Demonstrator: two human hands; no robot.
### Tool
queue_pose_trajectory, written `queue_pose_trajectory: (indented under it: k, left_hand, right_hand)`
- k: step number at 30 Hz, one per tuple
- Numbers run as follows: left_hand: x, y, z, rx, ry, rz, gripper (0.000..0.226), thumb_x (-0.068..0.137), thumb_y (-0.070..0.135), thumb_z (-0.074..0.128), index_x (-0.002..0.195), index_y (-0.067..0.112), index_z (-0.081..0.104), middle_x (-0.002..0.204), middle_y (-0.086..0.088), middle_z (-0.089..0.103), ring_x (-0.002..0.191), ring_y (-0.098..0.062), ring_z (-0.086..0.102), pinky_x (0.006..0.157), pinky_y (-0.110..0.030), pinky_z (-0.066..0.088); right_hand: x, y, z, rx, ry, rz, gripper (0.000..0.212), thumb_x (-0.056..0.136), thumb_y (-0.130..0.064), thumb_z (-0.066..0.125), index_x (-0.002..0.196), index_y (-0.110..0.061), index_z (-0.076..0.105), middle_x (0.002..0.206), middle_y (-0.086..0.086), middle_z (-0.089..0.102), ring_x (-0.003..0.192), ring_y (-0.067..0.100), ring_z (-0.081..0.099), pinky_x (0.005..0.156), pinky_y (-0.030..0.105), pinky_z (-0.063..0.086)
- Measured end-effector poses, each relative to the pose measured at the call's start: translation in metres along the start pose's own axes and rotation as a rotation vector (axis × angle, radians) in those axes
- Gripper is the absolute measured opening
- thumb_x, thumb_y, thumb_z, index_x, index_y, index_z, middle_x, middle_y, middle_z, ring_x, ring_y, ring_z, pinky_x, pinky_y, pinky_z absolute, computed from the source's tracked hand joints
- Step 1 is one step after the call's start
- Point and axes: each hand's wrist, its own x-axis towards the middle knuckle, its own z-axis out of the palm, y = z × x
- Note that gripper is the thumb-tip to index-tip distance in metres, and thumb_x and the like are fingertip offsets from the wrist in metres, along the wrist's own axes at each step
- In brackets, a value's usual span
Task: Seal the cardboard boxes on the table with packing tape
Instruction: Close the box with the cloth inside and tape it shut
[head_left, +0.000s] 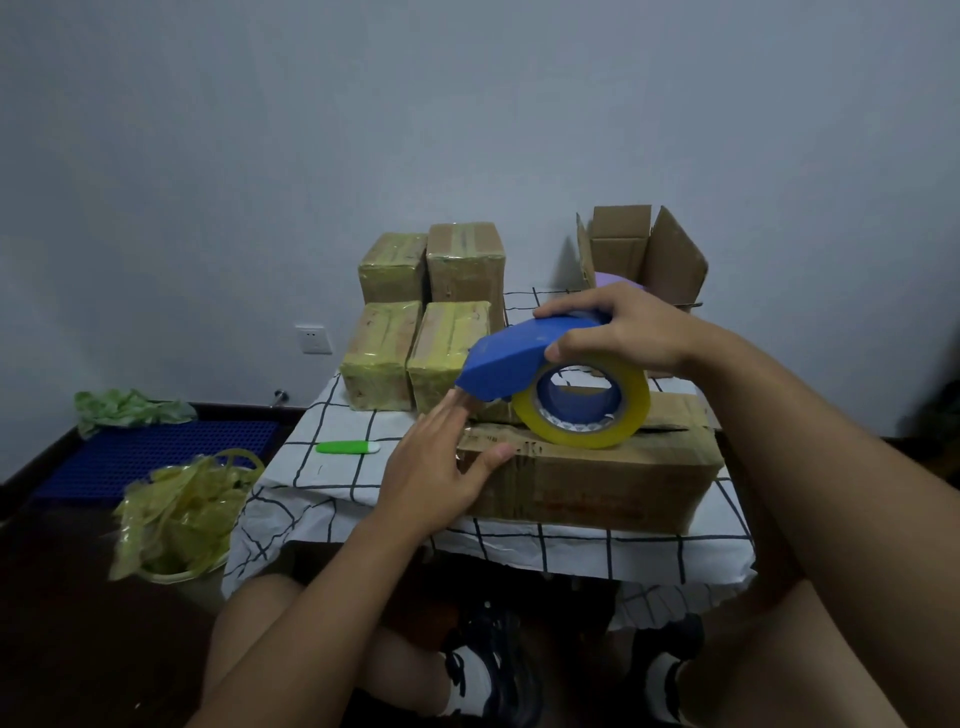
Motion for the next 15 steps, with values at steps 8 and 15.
queue_pose_trajectory:
  k: [8,15]
  left_hand:
    - [0.0,0.007,-0.007,0.075,-0.06,-0.047,0.075,0.09,0.066,0.032,0.155,0.032,0.018,0.161,0.015,0.017,0.145,-0.01,0.024,0.114,-0.041,0.033]
    - [-0.007,0.003,-0.002,0.029,-0.016,-0.037,0.085,0.087,0.077,0.033,0.156,0.029,0.017,0.161,0.015,0.012,0.146,-0.005,0.018,0.113,-0.033,0.027]
  right_hand:
    - [-0.028,0.013,-0.035,-0.088,-0.001,0.037,0.041,0.083,-0.036,0.079,0.122,-0.036,0.068,0.114,-0.013,0.062,0.1,0.011,0.062,0.086,0.025,0.046]
    - [-0.033,0.023,-0.031,-0.072,0.032,0.018,0.038,0.086,-0.032,0.075,0.124,-0.036,0.066,0.115,-0.014,0.061,0.1,0.009,0.06,0.085,0.023,0.044]
